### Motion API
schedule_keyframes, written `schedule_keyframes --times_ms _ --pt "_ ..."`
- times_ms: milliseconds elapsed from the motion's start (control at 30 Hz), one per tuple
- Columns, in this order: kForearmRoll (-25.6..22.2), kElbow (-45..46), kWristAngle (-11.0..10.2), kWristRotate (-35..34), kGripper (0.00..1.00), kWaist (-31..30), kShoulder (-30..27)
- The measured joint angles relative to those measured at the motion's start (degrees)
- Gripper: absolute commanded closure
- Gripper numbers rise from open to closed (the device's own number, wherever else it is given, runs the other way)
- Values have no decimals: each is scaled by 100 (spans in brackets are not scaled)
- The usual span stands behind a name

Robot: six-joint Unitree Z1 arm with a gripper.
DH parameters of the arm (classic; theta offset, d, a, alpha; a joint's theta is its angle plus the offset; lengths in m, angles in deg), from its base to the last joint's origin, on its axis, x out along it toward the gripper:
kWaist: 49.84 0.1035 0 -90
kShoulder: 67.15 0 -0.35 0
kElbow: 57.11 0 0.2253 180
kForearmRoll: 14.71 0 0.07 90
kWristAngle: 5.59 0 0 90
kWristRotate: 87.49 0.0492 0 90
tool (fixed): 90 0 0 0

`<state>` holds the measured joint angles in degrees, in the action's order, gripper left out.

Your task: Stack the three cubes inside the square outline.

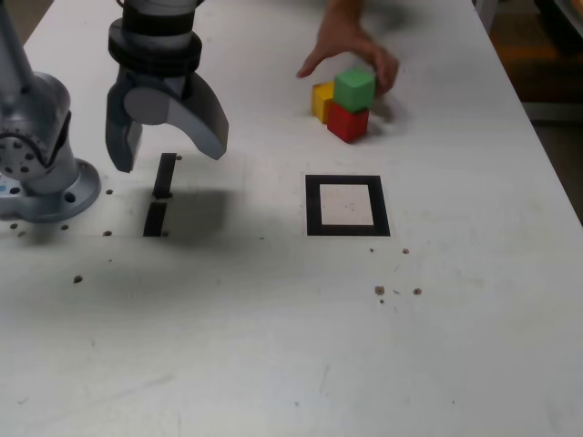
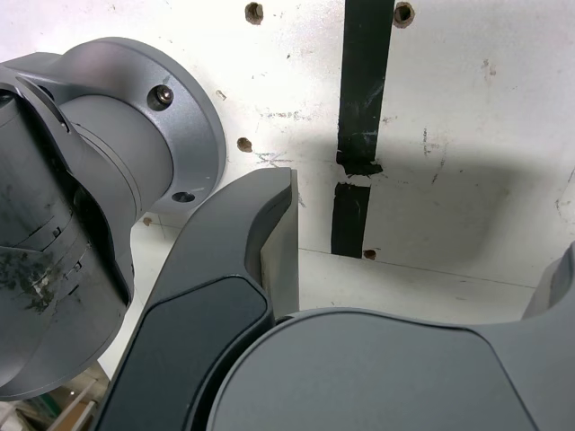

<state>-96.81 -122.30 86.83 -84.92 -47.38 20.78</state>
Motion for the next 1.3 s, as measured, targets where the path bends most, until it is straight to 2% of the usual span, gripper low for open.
schedule_keyframes --times_ms 233,367,567,767,833,1033,1300 --pt "-32 -28 -81 18 0 0 -66" --pt "-146 -368 -186 142 0 -56 -96" --pt "-801 -1507 -420 689 0 -338 133" --pt "-1951 -2674 -698 1491 0 -314 724" --pt "-2183 -3036 -732 1672 0 -194 846" --pt "-2314 -4167 -725 2184 0 211 1061" --pt "-2435 -5681 -844 3110 0 734 1886"
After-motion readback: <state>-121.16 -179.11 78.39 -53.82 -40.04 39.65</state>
